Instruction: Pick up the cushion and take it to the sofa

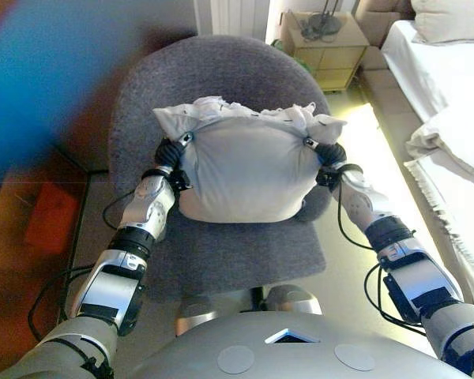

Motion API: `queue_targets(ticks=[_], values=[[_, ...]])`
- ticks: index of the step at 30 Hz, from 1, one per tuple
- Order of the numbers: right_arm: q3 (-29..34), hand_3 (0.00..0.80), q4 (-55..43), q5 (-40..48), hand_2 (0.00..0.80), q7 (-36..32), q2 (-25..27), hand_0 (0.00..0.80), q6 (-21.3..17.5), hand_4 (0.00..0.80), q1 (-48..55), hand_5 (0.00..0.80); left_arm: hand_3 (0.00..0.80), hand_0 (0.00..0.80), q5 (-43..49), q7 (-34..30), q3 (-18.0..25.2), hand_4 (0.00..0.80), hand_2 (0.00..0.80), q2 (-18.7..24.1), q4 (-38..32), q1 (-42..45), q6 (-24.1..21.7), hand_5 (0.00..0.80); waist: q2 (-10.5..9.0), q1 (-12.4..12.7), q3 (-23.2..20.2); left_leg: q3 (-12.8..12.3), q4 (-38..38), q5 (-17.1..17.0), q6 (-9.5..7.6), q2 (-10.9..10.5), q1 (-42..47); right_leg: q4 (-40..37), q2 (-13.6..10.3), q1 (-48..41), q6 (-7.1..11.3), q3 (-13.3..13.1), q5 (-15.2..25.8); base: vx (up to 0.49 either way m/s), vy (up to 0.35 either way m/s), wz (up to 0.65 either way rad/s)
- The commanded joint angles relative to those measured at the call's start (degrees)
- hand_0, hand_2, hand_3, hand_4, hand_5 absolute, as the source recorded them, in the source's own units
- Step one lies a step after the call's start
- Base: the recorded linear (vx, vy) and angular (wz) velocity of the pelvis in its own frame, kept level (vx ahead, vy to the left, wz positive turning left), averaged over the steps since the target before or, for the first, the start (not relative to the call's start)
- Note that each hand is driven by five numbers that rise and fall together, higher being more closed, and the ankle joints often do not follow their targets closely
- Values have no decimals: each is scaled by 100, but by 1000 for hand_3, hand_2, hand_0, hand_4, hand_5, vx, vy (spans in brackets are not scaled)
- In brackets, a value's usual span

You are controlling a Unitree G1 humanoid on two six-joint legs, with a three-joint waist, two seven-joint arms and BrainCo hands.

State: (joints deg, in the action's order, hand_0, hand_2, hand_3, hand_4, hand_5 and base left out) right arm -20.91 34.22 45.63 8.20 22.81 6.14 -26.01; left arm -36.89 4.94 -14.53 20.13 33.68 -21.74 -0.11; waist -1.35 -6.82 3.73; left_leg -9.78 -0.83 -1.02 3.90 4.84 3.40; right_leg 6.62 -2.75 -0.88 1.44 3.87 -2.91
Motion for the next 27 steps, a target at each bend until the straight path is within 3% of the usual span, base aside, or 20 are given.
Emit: queue_targets(ticks=[1, 2, 4, 9, 10, 13, 19, 27], values=[[149, 800, -408, -50, 800, 17, -336, 800, -493, 800, -499, 800, 800, 800, -260, -60, -95, 800, 800, -16, -49, -908, -501, 800, 61, 255, -235, -8, -902, 522, -159, -73, -316, 1281, -875, 534, 731, 151, 329, -29, 179, 1], [135, 800, -365, -32, 800, 70, -350, 800, -538, 800, -521, 800, 800, 800, -307, -70, -123, 800, 800, 9, -14, -958, -514, 800, 113, 262, -152, -11, -963, 581, -218, -93, -327, 1893, -957, 768, 701, 117, 481, 2, 141, 1], [126, 800, -246, -10, 800, 161, -388, 800, -610, 800, -540, 800, 800, 800, -280, -89, -164, 800, 800, -1, -14, -967, -458, 800, 106, 306, -70, 15, -1078, 680, -250, -134, -301, 2154, -1049, 877, 653, 83, 550, 87, 62, 4], [174, 800, -89, -50, 800, 202, -411, 800, -497, 800, -595, 800, 800, 800, -72, -243, -212, 800, 800, 0, -77, -873, -288, 800, -84, 379, -47, 203, -1318, 907, -50, -188, -185, 944, -1212, 545, 741, 1, 579, 184, -134, 8], [174, 800, -64, -65, 800, 159, -387, 800, -376, 800, -648, 800, 800, 800, -10, -312, -220, 800, 800, 13, -111, -851, -227, 800, -151, 386, -31, 229, -1423, 984, 33, -144, -194, 595, -1277, 547, 820, -42, 635, 184, -223, 7], [139, 800, -8, -81, 800, 167, -309, 800, -58, 800, -922, 800, 800, 800, 14, -352, -177, 800, 800, 148, -111, -913, -66, 800, -252, 382, 157, 243, -1917, 1248, 144, 151, -346, 640, -1276, 725, 1021, -290, 587, 141, -203, 20], [-10, 800, 84, 296, 800, 273, -287, 800, 68, 800, -1586, 800, 800, 800, -295, -436, -109, 800, 800, 391, 67, -1337, 8, 800, -429, 503, 506, 396, -3335, 1599, 244, 657, -1548, 1502, -1108, 1409, 970, -267, 225, -37, -182, 16], [-132, 800, 852, 397, 800, 172, -323, 800, -71, 800, -2537, 800, 800, 800, -287, -169, -292, 800, 800, 537, 562, -2382, -1, 800, -594, 563, 1036, 697, -3782, 1599, 319, 745, -2411, 1979, -1043, 2210, 1034, -361, 232, -123, -75, 5]])
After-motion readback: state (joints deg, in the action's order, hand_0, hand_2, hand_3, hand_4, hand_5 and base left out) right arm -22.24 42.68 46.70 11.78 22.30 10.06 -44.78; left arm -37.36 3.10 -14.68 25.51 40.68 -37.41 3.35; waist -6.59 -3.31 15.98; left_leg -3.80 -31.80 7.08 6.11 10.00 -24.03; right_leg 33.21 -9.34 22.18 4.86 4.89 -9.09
